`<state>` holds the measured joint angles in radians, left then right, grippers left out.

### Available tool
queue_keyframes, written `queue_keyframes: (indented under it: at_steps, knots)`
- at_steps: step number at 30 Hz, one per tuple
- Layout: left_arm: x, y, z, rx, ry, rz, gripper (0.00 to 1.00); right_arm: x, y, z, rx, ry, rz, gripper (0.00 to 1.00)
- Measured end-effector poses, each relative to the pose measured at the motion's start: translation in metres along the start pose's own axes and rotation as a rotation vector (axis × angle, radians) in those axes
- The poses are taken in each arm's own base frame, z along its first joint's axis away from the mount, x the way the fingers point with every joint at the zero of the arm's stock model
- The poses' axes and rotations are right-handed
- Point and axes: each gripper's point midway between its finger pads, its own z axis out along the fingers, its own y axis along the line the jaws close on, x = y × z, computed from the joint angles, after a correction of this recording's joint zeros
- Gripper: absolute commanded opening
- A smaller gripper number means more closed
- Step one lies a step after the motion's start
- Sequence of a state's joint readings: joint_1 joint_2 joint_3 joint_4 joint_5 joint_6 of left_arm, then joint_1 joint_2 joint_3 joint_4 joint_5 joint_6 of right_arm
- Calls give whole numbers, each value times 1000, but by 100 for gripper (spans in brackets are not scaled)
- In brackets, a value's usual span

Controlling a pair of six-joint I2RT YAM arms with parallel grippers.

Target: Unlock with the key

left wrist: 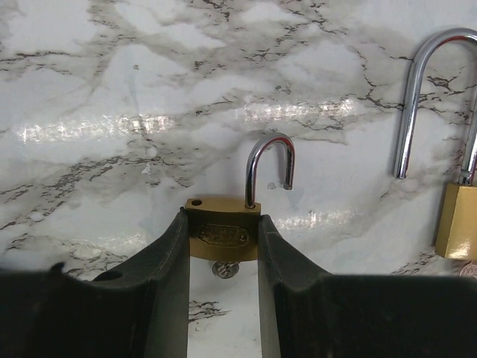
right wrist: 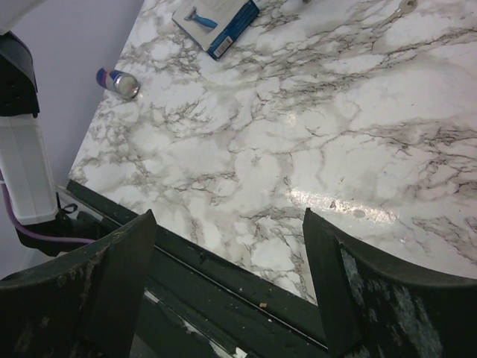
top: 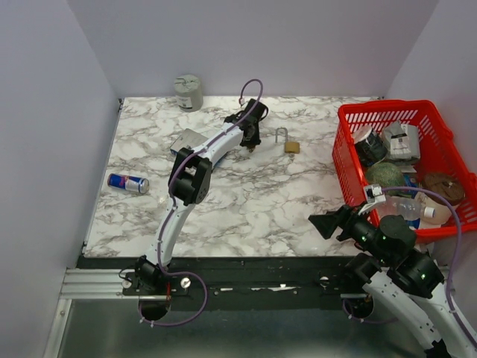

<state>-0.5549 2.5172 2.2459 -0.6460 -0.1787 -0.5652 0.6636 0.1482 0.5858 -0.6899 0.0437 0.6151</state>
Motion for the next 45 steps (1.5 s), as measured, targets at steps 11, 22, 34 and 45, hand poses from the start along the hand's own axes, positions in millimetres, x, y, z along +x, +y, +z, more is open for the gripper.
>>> queue_keyframes:
  at_steps: [11,22,34,45]
  knots:
    - [2,3,1,-5,11,-1,66,0,-3,0,17,-2,6,88]
    - [1,3,1,12,-15,35,78,0,-3,0,18,-2,5,88]
    - [-22,4,-51,67,-108,154,82,0,-5,7,47,42,-57,96]
    - [-107,-7,-256,284,-547,172,94,-27,12,35,45,43,-140,100]
